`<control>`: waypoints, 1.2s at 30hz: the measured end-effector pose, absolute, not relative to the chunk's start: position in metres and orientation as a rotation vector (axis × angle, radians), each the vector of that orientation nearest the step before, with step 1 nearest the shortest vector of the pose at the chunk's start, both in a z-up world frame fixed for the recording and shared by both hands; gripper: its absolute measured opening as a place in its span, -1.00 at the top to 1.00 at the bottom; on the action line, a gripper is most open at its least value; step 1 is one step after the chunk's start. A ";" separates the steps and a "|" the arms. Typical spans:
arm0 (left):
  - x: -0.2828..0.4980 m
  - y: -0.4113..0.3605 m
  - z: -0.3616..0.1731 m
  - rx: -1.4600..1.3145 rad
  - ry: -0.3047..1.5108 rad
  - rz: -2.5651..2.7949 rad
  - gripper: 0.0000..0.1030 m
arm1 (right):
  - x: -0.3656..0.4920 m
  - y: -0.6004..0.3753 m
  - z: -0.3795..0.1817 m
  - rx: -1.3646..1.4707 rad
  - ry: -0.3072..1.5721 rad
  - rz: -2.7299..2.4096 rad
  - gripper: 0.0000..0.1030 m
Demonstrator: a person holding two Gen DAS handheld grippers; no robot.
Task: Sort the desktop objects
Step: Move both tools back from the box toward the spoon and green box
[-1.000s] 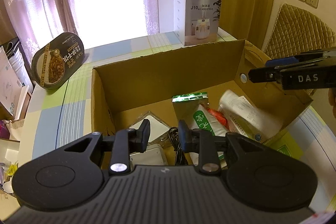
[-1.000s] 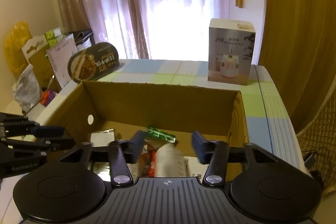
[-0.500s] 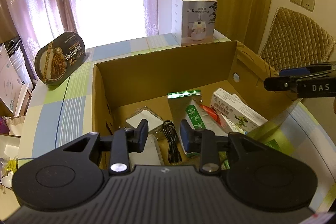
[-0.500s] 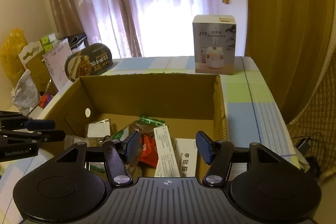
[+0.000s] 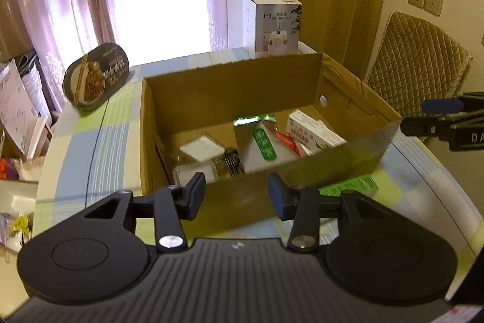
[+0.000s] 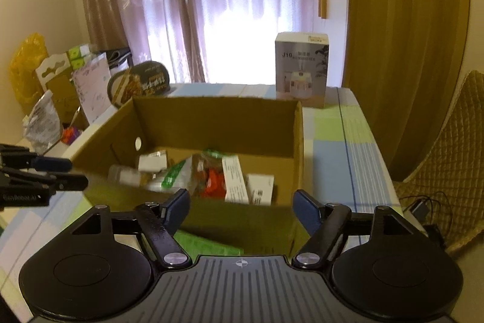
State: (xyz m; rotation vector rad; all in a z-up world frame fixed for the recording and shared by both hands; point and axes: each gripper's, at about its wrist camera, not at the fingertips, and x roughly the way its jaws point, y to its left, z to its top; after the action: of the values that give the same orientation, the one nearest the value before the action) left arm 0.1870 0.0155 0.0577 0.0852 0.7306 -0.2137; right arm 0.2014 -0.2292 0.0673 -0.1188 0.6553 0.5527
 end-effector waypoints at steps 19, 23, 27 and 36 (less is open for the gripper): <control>0.104 0.012 0.012 0.006 0.860 -0.185 -0.57 | 0.147 -0.247 0.024 -0.173 0.784 0.586 -0.61; 0.098 0.011 0.006 0.008 0.876 -0.176 -0.67 | 0.143 -0.249 0.019 -0.184 0.794 0.593 -0.61; 0.095 0.011 0.003 0.008 0.885 -0.171 -0.70 | 0.144 -0.251 0.015 -0.192 0.803 0.594 -0.61; 0.100 0.008 -0.005 0.014 0.907 -0.167 -0.75 | 0.152 -0.243 0.005 -0.251 0.797 0.642 -0.61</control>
State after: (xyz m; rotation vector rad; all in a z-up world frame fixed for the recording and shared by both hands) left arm 0.0998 0.0081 -0.0052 0.0135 0.9074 -0.1675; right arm 0.1524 -0.2429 0.0048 -0.2513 0.7966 0.6416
